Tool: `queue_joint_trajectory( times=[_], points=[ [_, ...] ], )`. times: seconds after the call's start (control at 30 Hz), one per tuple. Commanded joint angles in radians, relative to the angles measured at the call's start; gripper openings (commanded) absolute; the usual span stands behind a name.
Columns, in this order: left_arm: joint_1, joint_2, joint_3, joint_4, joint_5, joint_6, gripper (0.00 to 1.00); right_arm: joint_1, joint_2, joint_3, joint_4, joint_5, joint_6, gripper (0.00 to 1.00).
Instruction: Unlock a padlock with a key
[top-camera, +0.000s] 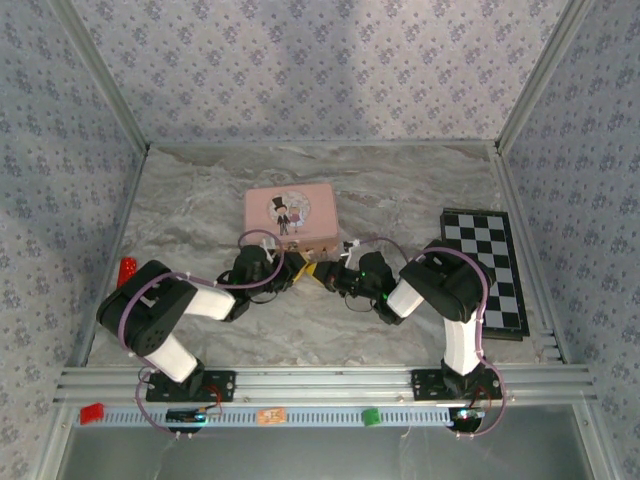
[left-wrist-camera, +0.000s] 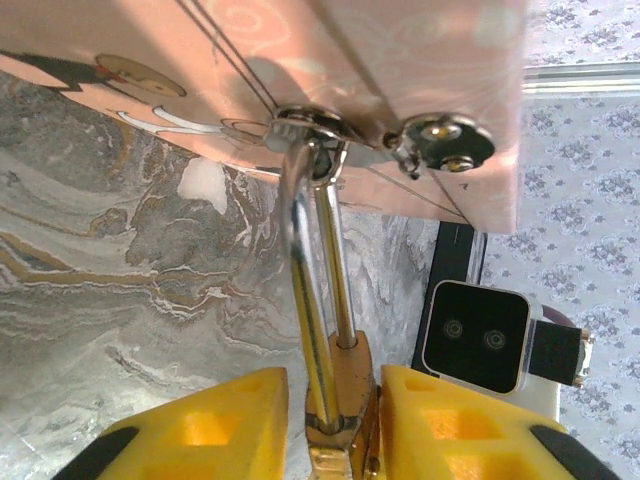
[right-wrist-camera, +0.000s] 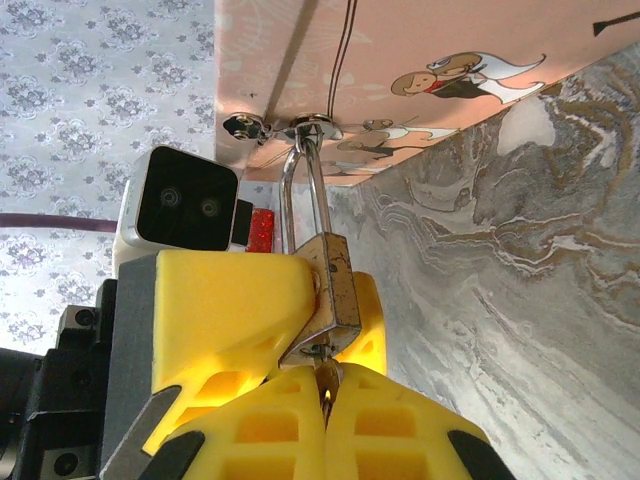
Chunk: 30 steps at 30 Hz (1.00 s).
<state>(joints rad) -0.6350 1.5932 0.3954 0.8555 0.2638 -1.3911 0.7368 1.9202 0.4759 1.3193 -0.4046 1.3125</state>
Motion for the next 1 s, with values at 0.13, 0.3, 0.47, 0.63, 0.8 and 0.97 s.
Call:
queue_joint_trajectory(
  times=[0.13, 0.3, 0.47, 0.63, 0.8, 0.97],
  points=[
    [0.014, 0.008, -0.012, 0.005, -0.01, 0.003, 0.19, 0.001, -0.014, 0.024, 0.075, 0.015, -0.01, 0.0],
    [0.011, -0.005, -0.014, -0.006, -0.012, 0.006, 0.1, -0.007, -0.022, 0.022, 0.074, 0.011, -0.01, 0.0],
    [-0.011, -0.032, -0.025, -0.016, -0.037, 0.005, 0.05, -0.031, -0.032, 0.029, 0.075, -0.001, -0.007, 0.0],
    [-0.044, -0.048, -0.036, 0.018, -0.059, -0.017, 0.0, -0.046, -0.026, 0.064, 0.074, -0.011, 0.005, 0.0],
    [-0.072, -0.062, -0.031, 0.022, -0.07, -0.032, 0.0, -0.058, -0.023, 0.088, 0.075, -0.016, 0.004, 0.0],
    [-0.086, -0.062, -0.024, 0.045, -0.069, -0.045, 0.0, -0.068, -0.006, 0.098, 0.075, -0.016, 0.01, 0.0]
  ],
)
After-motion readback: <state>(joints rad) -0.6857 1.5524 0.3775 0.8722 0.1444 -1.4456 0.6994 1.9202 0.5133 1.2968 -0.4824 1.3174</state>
